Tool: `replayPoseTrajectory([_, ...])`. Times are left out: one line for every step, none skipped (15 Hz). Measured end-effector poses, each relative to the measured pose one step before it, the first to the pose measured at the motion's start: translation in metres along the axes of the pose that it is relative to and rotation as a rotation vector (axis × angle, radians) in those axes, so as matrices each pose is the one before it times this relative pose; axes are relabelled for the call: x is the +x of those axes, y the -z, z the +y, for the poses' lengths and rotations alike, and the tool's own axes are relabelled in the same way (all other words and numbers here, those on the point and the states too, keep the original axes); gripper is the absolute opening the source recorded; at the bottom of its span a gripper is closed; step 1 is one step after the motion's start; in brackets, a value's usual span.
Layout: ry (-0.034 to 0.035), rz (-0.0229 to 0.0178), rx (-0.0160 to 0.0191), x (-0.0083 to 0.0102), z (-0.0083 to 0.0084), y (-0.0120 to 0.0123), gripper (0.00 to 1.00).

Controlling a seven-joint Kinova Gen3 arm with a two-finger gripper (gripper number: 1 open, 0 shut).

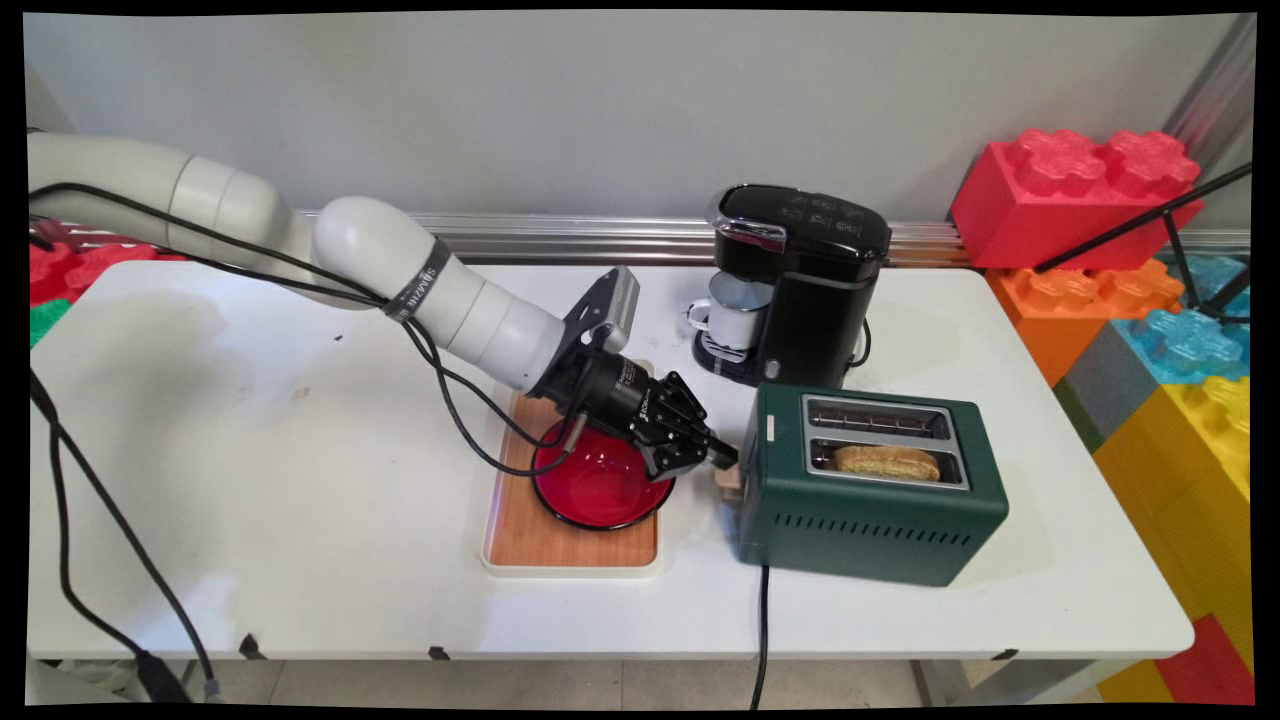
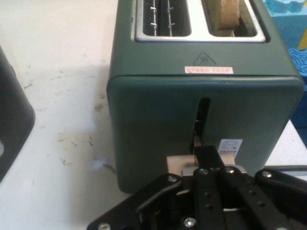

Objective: Press the toaster switch

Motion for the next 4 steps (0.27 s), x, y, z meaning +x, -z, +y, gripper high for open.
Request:
replayPoseTrajectory([0.00029,-0.00054,0.0001,-0.00018,-0.00016,-0.00033,0.0])
replayPoseTrajectory([0.00079,-0.00113,0.00011,-0.00026,-0.00012,-0.00013,0.0])
replayPoseTrajectory([0.00019,-0.00127,-0.00001,-0.00018,0.00002,0.00038,0.0])
replayPoseTrajectory([0.0005,-0.00238,-0.00029,-0.00044,0.00017,0.0011,0.0])
